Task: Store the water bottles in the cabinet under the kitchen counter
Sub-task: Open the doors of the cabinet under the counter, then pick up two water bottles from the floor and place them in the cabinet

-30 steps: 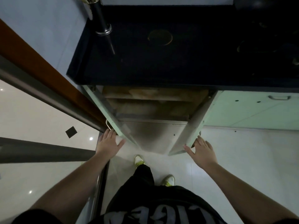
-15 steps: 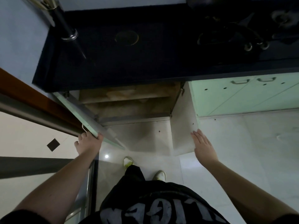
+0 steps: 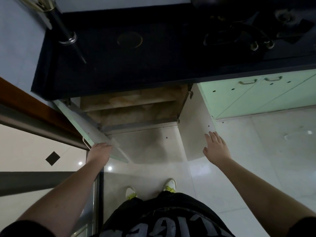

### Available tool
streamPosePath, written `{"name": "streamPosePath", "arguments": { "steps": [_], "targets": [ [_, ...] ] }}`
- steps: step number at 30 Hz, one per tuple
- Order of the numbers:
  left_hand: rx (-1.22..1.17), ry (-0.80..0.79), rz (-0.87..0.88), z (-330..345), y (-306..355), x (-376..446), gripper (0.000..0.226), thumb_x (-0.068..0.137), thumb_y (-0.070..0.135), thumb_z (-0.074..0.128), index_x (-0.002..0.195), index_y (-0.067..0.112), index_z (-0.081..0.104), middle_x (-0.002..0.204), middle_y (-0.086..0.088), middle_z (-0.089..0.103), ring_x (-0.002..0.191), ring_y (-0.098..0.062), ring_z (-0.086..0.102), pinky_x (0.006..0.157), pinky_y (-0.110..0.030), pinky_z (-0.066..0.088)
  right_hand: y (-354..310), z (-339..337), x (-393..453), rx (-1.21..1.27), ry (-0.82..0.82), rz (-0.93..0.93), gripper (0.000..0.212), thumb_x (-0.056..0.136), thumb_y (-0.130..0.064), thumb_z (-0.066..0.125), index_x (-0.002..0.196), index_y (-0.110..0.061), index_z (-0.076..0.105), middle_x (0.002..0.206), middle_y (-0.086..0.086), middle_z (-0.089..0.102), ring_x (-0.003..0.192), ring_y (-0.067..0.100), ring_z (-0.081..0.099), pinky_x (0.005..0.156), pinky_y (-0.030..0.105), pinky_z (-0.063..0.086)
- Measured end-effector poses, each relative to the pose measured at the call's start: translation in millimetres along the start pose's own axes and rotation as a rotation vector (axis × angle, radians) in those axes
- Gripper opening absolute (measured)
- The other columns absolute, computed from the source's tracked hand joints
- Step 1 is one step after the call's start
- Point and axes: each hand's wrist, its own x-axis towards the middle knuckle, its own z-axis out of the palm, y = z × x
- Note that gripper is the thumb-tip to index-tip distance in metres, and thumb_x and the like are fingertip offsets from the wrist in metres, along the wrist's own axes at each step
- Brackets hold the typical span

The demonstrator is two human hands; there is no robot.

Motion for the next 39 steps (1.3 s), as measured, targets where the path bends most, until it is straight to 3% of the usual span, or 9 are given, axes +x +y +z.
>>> {"name": "streamPosePath", "arguments": {
  "steps": [5,9,12,20,24,29,39],
  "targets": [
    [-0.060,0.084,0.017,18,-29,-35,0.036,0.095,0.028,0.042,0.123,0.015,0.061,0.127,-0.007,0.062,0.116,-0.024,0.055,0.103,-0.034,0.033,-59,-14,-2,-0.004,0.018,-0.047,0.061,0.092,-0.029,0.044,0.148,-0.016,0.023,0.156,0.008,0.024,0.145,0.024,0.018,0.117,0.039,0.016],
    [0.103,0.012,0.002,41,-61,-68,0.049,0.098,0.042,0.033,0.136,0.017,0.051,0.145,-0.011,0.047,0.130,-0.026,0.045,0.112,-0.038,0.026,-119,-17,-4,0.025,0.001,-0.103,0.057,0.095,-0.031,0.042,0.147,-0.017,0.025,0.156,0.006,0.026,0.144,0.024,0.022,0.115,0.041,0.022],
    [0.086,0.034,-0.029,54,-90,-88,0.054,0.096,0.043,0.033,0.134,0.015,0.057,0.145,-0.014,0.049,0.128,-0.030,0.049,0.111,-0.041,0.024,-162,-15,-5,0.051,-0.048,-0.162,0.055,0.096,-0.033,0.042,0.147,-0.018,0.027,0.154,0.006,0.029,0.140,0.024,0.029,0.112,0.041,0.028],
    [0.003,-0.026,-0.149,59,-160,-106,0.047,0.086,0.039,0.055,0.125,0.014,0.064,0.138,-0.014,0.057,0.124,-0.033,0.054,0.107,-0.042,0.039,-241,-7,-12,0.102,-0.120,-0.222,0.054,0.097,-0.035,0.040,0.147,-0.019,0.030,0.153,0.004,0.031,0.136,0.024,0.035,0.110,0.039,0.032],
    [-0.074,-0.134,-0.242,56,-174,-99,0.050,0.090,0.041,0.048,0.132,0.016,0.051,0.142,-0.009,0.047,0.131,-0.031,0.043,0.108,-0.042,0.036,-254,-11,-19,0.169,-0.138,-0.174,0.050,0.098,-0.036,0.038,0.144,-0.019,0.035,0.147,0.004,0.040,0.126,0.025,0.048,0.102,0.038,0.040],
    [-0.224,-0.243,-0.236,22,-143,-67,0.046,0.095,0.040,0.038,0.134,0.016,0.043,0.129,-0.011,0.051,0.116,-0.033,0.052,0.095,-0.045,0.044,-241,-23,-35,0.231,-0.107,-0.096,0.047,0.098,-0.036,0.040,0.142,-0.020,0.040,0.143,0.005,0.045,0.120,0.025,0.052,0.099,0.038,0.044],
    [-0.193,-0.001,0.252,-87,23,-27,0.047,0.100,0.038,0.038,0.145,0.024,0.039,0.141,-0.007,0.051,0.119,-0.028,0.056,0.094,-0.041,0.049,-151,-33,-82,0.318,0.001,0.135,0.043,0.097,-0.043,0.041,0.135,-0.023,0.047,0.130,0.002,0.056,0.106,0.026,0.060,0.085,0.035,0.047]
  ]
}}
